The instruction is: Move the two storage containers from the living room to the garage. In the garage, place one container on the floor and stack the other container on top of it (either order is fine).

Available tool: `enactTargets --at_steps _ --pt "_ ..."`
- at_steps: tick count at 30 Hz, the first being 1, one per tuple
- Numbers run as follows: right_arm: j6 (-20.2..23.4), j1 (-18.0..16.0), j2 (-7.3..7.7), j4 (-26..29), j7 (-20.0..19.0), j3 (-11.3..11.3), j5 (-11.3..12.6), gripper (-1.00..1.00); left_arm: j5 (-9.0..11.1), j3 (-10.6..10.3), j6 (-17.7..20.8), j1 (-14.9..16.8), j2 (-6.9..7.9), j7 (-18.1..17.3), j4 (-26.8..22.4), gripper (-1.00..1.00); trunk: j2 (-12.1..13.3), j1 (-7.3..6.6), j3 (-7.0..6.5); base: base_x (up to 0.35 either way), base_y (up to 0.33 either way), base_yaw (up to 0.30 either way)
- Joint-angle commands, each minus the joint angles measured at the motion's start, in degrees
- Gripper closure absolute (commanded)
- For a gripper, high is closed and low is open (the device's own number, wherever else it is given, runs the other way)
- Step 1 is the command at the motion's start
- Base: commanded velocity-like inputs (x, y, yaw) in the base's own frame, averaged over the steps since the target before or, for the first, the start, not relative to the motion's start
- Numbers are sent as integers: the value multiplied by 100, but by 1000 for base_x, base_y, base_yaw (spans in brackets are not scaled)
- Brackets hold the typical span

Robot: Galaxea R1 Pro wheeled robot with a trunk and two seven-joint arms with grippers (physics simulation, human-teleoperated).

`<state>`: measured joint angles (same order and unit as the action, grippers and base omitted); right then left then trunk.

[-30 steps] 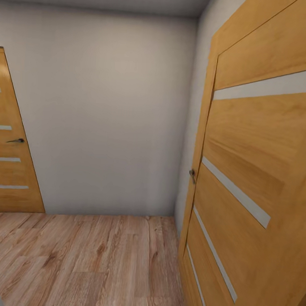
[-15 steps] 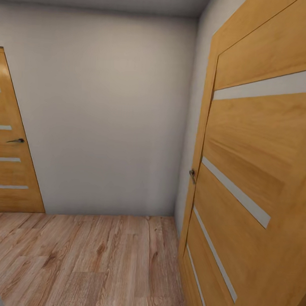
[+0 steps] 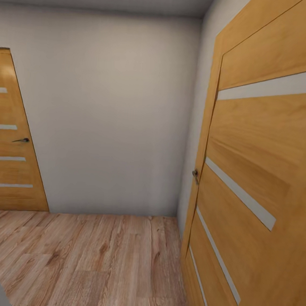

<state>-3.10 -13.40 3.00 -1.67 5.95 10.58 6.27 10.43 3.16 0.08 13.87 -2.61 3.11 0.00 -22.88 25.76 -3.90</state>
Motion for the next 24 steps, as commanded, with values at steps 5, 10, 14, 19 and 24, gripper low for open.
enactTargets --at_steps 5,10,14,19,24 --pt "-32 -5 0 -18 3 50 59 -100 16 28 1 1 -8 14 0 -100 -4 2 2 0 0 251" --pt "-32 -5 2 -18 3 49 61 -100 10 27 1 1 -17 14 -2 -100 -4 2 2 0 0 148" --pt "-32 -5 0 -18 3 49 62 -100 4 27 1 1 -26 14 0 -100 -4 2 2 0 0 25" --pt "-32 -5 0 -18 3 49 67 -100 3 27 1 1 -28 14 0 -100 -4 2 2 1 0 3" --pt "-32 -5 -1 -18 3 51 67 -100 8 27 1 1 -24 14 0 -100 -4 2 2 77 -85 0"
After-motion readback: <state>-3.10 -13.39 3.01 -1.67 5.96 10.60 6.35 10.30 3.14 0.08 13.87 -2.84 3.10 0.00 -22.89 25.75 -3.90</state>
